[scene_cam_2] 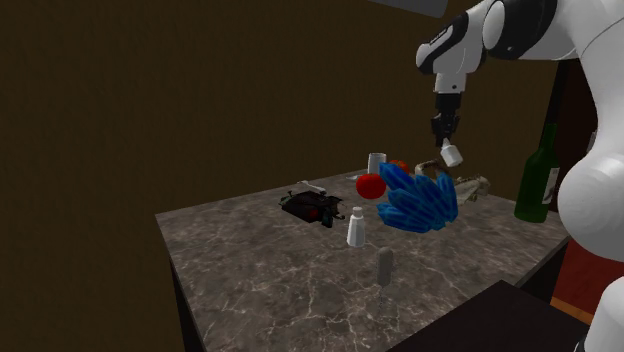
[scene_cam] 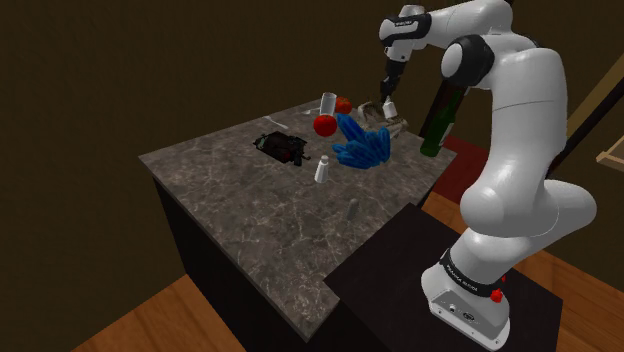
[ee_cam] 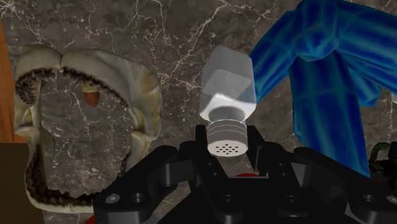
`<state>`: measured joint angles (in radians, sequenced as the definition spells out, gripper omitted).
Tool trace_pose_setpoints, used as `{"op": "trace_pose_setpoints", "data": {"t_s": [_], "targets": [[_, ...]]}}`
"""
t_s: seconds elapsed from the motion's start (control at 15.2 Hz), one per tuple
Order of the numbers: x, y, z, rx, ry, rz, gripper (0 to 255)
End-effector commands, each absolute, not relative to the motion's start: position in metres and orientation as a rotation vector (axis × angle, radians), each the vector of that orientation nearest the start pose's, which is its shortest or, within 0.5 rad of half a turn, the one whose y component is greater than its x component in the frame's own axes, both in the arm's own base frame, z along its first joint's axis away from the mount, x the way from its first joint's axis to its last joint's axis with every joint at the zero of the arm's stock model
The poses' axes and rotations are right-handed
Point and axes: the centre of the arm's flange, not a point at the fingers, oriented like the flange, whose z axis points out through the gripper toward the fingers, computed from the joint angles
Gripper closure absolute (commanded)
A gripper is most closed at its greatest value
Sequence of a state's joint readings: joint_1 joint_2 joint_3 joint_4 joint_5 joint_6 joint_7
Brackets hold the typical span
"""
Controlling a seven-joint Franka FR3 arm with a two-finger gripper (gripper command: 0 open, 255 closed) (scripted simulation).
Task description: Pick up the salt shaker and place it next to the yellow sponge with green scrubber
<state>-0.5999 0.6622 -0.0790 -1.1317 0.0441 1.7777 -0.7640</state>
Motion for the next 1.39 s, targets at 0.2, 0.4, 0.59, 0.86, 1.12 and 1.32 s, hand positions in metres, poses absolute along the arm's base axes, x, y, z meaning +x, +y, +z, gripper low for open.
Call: {"op": "trace_pose_setpoints", "data": {"t_s": [0.2,0.4,0.59,0.86,1.12,1.32], "targets": [[0.589,-0.473,0.401,-3.133,-0.146,0.023,255],[0.589,-0.473,0.385,-3.133,-0.146,0.023,255],[0.589,-0.473,0.369,-3.133,-0.146,0.023,255],[0.589,-0.473,0.348,-3.133,-0.146,0.023,255],[0.589,-0.473,0.327,-3.133,-0.146,0.023,255],[0.589,-0.473,0.311,-3.133,-0.146,0.023,255]]}}
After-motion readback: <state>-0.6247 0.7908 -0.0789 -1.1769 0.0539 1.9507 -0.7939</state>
